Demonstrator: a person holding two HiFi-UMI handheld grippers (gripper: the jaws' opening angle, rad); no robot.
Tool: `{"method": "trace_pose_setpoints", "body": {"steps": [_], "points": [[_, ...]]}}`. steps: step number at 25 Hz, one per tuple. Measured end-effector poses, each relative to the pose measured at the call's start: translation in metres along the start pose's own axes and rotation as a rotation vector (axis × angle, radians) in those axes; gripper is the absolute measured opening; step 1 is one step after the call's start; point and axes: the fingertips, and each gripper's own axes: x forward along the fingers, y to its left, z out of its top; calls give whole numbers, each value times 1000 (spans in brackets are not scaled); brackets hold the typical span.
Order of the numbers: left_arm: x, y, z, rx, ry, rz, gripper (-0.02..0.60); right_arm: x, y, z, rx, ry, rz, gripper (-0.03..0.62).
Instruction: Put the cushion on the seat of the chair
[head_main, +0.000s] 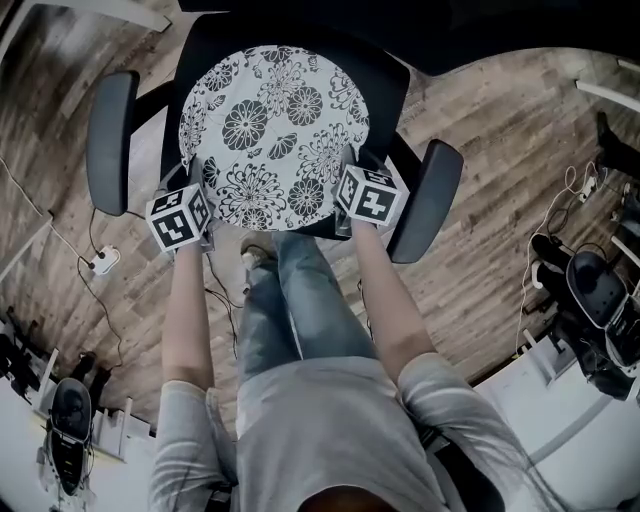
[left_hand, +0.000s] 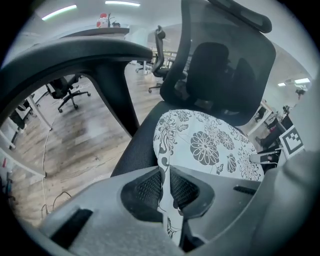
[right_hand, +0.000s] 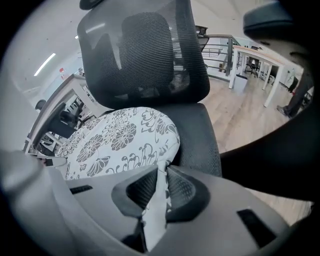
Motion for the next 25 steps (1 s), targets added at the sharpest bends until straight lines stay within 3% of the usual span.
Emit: {"method": "trace_pose_setpoints", "body": {"steps": [11,18,25], "points": [[14,6,-6,32,30,8,23,12,-2,-6,-45,16,-18,29],[13,11,-6,27,1,25,54,9,-1,-4,-58,-29,-24,32],[-5,8,4,84,-46,61,94,-13,-10,5,3,-121,-66,126]]}}
